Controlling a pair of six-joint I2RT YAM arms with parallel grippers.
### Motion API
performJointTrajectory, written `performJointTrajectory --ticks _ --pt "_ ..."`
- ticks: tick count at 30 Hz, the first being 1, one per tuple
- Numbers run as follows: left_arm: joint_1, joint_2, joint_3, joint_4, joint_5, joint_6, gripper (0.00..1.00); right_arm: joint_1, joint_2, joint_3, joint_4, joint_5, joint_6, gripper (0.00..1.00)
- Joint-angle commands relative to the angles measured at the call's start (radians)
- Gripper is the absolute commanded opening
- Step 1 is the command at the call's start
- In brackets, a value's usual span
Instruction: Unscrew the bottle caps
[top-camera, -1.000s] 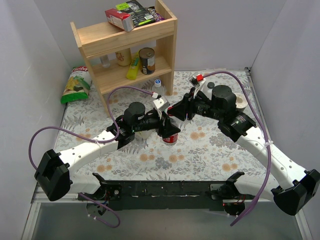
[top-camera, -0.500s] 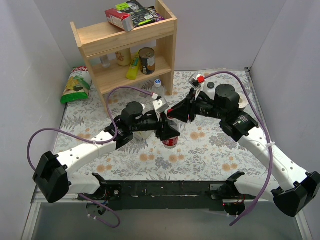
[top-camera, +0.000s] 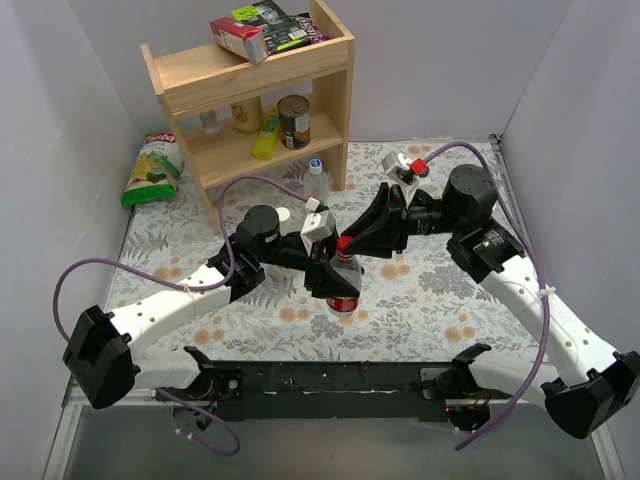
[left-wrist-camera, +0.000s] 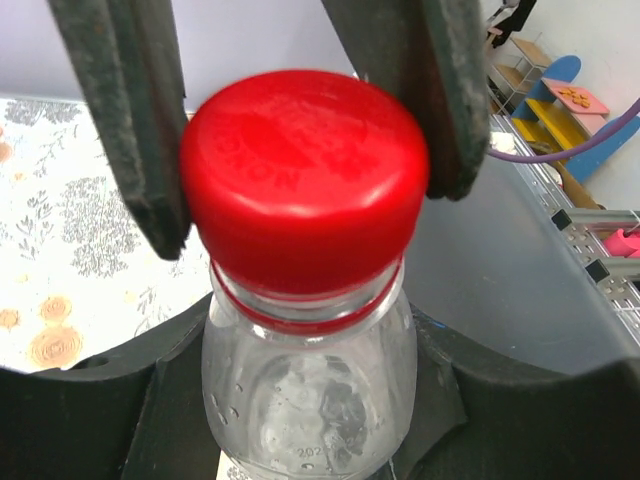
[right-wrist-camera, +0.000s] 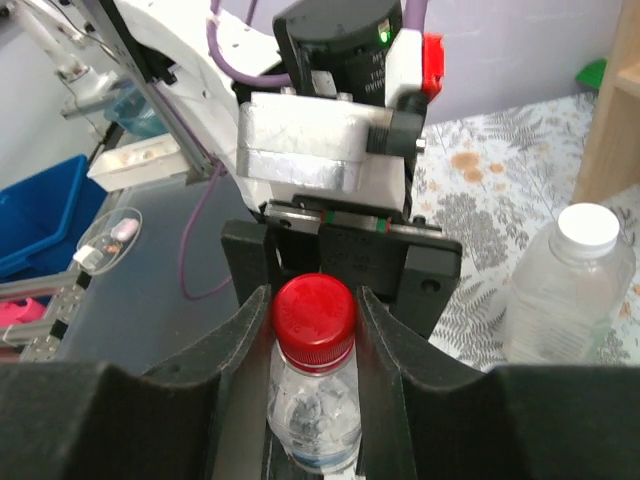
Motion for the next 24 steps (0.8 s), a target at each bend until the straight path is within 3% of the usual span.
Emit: performJointTrajectory --ticks 1,6,10,11,13,14,17,24 --pt "-0.004 0.001 0.035 0.026 0.027 0.016 0.28 -0.037 -0.056 -0.012 0.176 -0.057 0.083 0.01" --pt "-0.004 0.015 0.040 -0.003 -0.042 0.031 0.28 -0.077 -0.091 0.000 0.166 0.015 0.098 0.01" --pt "-0.004 0.011 0.042 -0.030 -0.127 0.043 0.28 -0.116 -0.122 0.045 0.054 0.135 0.041 0.01" --pt "-0.004 0.000 0.042 -0.040 -0.160 0.059 0.28 -0.126 -0.125 0.062 -0.080 0.245 0.011 0.01" --pt "-0.004 -0.011 0.039 -0.066 -0.261 0.076 0.28 -0.146 -0.136 0.085 -0.188 0.377 -0.038 0.01" --pt "-0.004 -0.020 0.037 -0.069 -0.288 0.083 0.28 -0.152 -0.139 0.083 -0.272 0.513 -0.061 0.01" --pt "-0.006 -0.043 0.029 -0.075 -0.371 0.093 0.28 -0.180 -0.157 0.006 -0.327 0.673 -0.066 0.01" --pt "-0.014 -0.049 0.023 -0.070 -0.408 0.087 0.29 -0.328 -0.154 -0.258 -0.280 0.821 -0.012 0.01"
